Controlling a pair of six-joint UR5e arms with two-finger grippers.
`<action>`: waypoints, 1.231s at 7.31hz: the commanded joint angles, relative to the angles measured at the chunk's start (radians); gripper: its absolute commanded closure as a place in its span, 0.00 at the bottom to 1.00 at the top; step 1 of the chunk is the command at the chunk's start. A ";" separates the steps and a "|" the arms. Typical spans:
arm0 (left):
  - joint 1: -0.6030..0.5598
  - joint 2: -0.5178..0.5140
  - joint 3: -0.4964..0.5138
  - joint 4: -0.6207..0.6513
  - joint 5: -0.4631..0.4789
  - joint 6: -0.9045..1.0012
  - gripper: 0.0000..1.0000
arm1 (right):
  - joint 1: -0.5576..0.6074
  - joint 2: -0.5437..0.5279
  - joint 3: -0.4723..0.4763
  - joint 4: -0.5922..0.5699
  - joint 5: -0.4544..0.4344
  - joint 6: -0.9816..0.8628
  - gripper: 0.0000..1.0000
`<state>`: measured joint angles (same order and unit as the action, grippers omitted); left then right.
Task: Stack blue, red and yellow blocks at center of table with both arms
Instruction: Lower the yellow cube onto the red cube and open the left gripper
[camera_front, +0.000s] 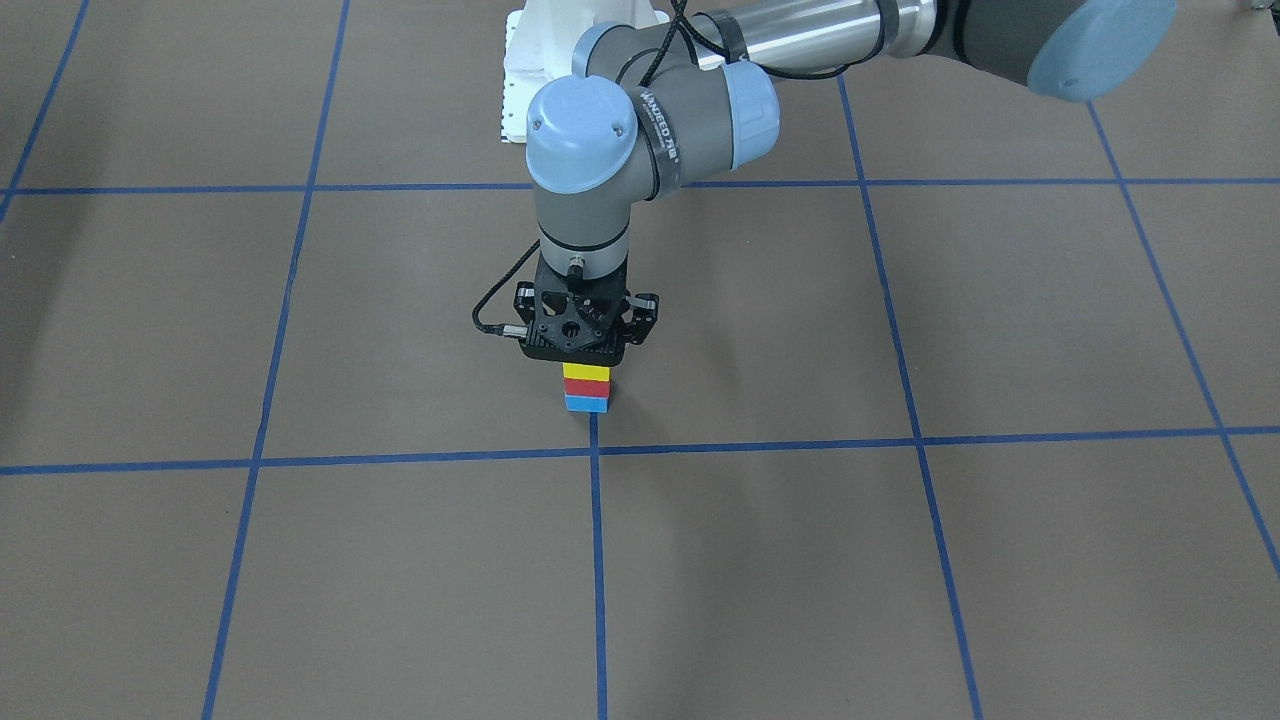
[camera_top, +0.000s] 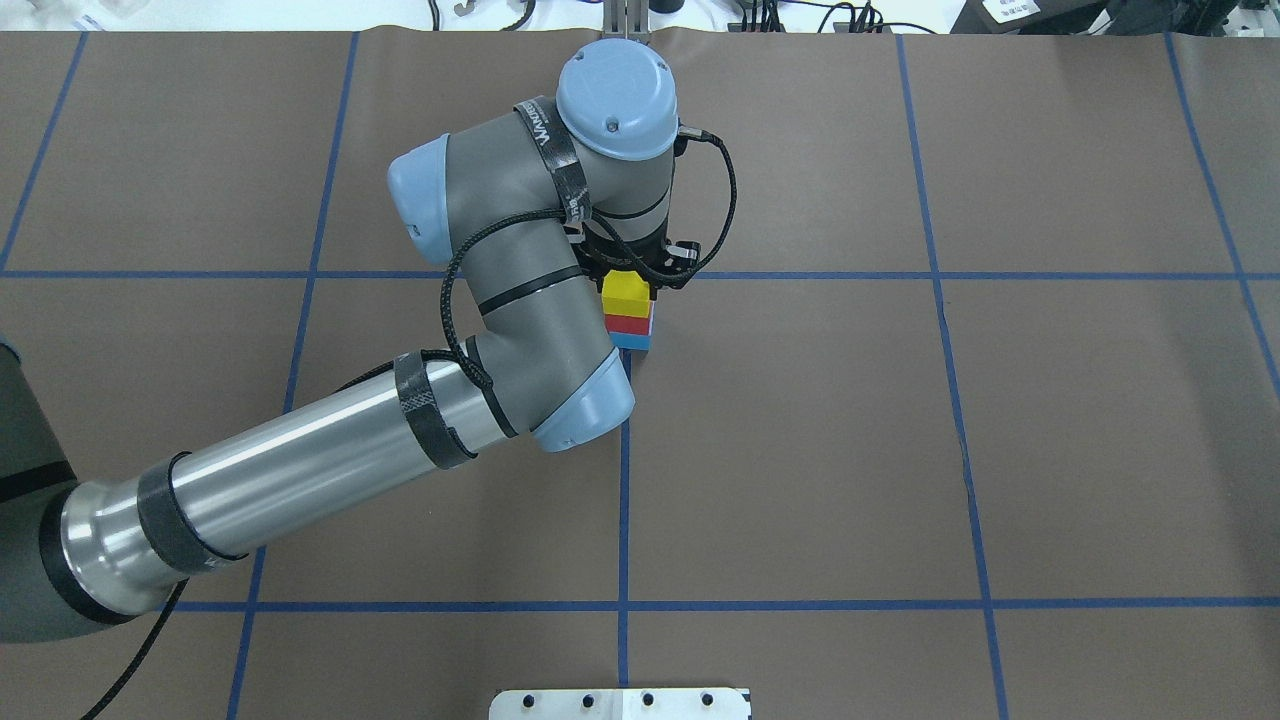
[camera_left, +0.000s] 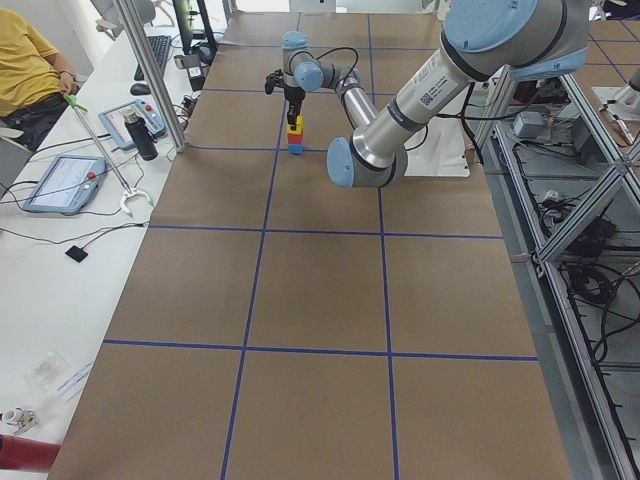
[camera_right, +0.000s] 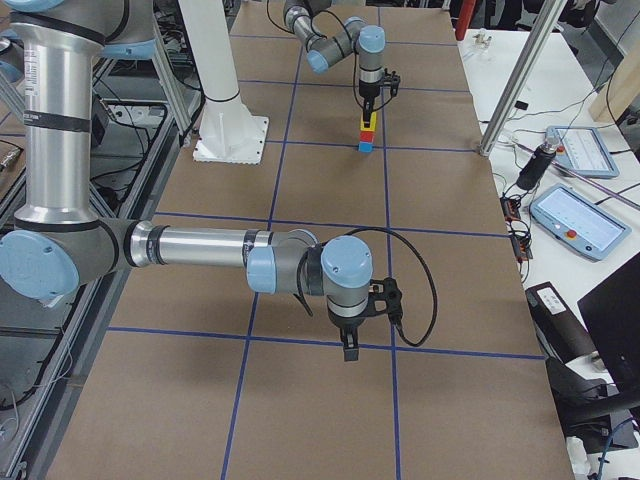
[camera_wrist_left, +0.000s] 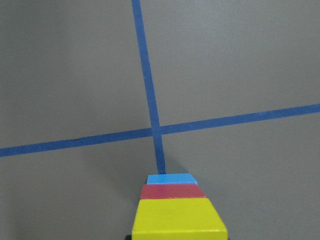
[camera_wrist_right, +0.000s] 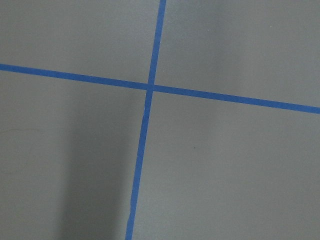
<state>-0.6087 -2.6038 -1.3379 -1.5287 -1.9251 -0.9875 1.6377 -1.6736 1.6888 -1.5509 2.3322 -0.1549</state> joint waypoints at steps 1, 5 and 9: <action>0.003 0.005 0.002 -0.028 0.002 0.012 0.00 | 0.001 0.000 0.000 0.000 -0.001 0.000 0.00; -0.025 0.004 -0.045 -0.012 -0.006 0.064 0.00 | -0.001 0.002 -0.001 0.000 -0.001 -0.002 0.00; -0.251 0.321 -0.445 0.159 -0.157 0.451 0.00 | 0.001 0.000 -0.001 0.000 0.001 -0.002 0.00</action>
<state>-0.7657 -2.4263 -1.6493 -1.3988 -2.0256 -0.6932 1.6377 -1.6729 1.6876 -1.5509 2.3320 -0.1558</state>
